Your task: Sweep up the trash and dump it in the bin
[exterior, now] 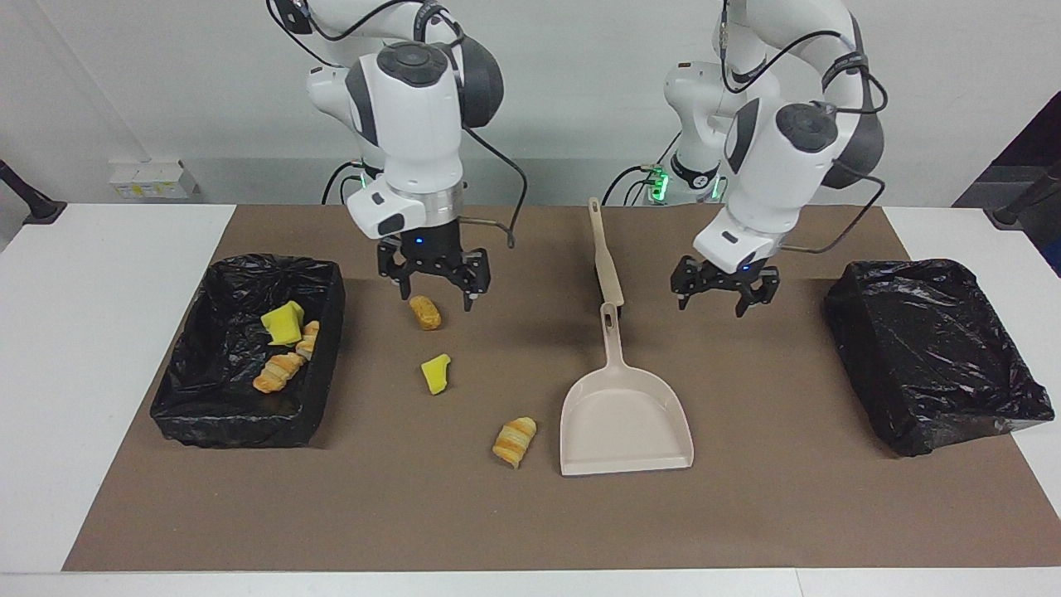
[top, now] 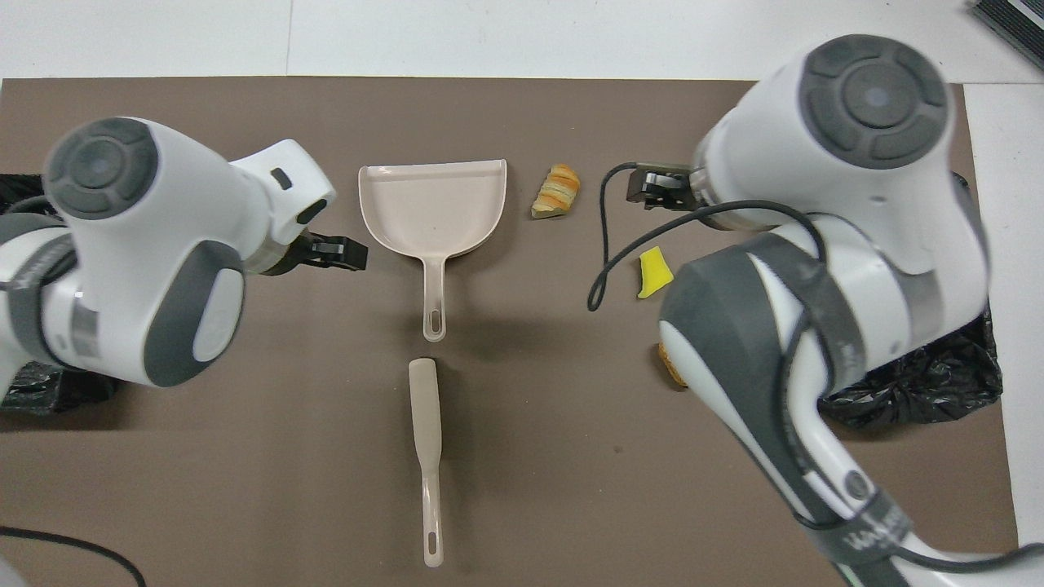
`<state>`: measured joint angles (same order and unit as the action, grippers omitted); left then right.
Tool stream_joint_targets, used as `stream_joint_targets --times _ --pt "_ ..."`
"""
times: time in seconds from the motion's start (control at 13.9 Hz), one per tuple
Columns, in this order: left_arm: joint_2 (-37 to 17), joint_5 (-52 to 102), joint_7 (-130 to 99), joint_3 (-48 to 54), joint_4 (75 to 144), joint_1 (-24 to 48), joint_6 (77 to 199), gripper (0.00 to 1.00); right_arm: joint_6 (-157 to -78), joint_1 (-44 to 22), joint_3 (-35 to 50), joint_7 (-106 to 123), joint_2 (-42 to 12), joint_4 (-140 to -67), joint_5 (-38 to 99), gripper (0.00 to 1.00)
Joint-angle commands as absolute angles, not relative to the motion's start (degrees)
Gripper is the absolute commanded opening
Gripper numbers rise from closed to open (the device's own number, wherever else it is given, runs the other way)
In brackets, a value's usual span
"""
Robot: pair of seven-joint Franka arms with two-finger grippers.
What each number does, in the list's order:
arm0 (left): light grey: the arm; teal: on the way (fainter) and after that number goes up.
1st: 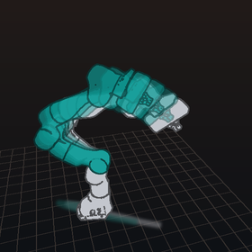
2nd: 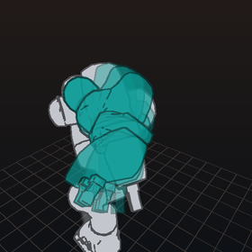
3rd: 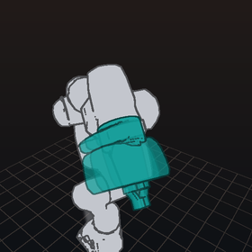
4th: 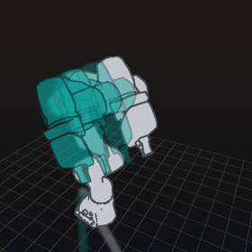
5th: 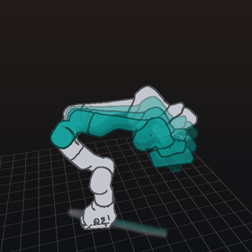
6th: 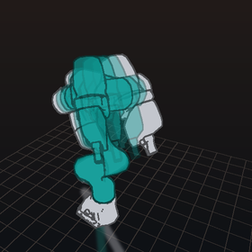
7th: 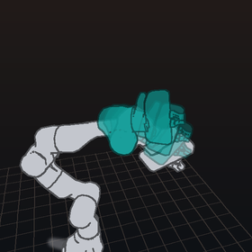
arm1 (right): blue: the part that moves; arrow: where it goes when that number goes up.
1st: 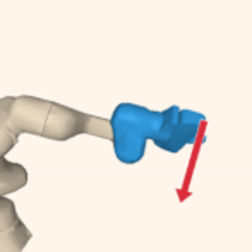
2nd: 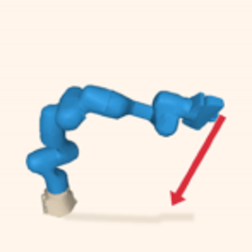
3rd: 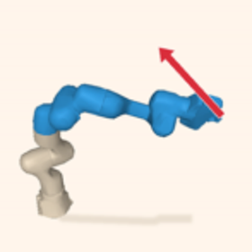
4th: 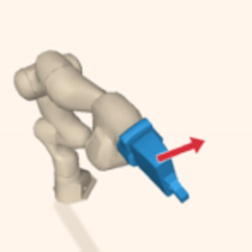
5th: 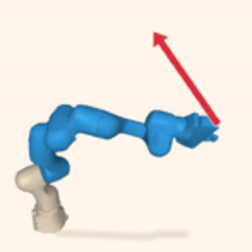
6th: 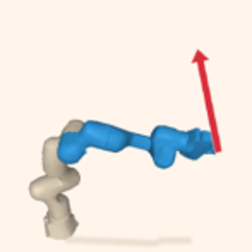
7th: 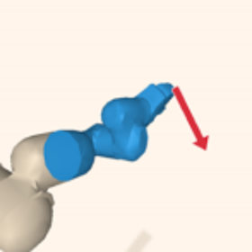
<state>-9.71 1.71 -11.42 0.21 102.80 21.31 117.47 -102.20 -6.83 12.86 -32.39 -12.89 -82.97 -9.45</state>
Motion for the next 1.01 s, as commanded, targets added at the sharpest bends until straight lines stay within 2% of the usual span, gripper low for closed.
stream_joint_targets --times 0.0,0.14,0.36,0.65,0.79,0.86,0.94 --pt "-12.0 2.0 -19.7 -0.9 106.2 27.1 125.7 1.0 -99.6 -0.5 13.4 -24.1 -5.6 -88.6 -4.3 1.0" --pt "-13.8 2.0 -23.5 -0.9 107.3 29.3 129.5 1.0 -96.9 2.1 13.4 -19.0 -3.6 -89.0 -3.2 1.0" --pt "-14.8 1.5 -25.4 -1.0 108.1 30.5 130.9 1.0 -93.6 2.2 13.4 -18.4 -1.9 -89.0 -3.2 1.0" --pt "-14.7 0.3 -25.4 -1.1 112.1 31.6 133.8 0.99 -93.7 2.5 13.3 -15.6 -1.9 -88.9 -1.8 1.0" --pt "-14.6 0.3 -25.4 -1.0 112.1 32.1 133.8 0.69 -93.9 2.2 13.3 -16.0 -2.1 -88.8 -1.1 1.0" --pt "-14.6 0.2 -25.4 -1.0 112.1 32.2 133.9 0.5 -93.7 2.2 13.3 -16.1 -2.1 -88.8 -1.0 1.0" --pt "-14.6 0.2 -25.3 -0.9 112.1 32.2 133.8 0.23 -93.8 2.1 13.3 -16.3 -2.1 -88.7 -0.9 1.0"
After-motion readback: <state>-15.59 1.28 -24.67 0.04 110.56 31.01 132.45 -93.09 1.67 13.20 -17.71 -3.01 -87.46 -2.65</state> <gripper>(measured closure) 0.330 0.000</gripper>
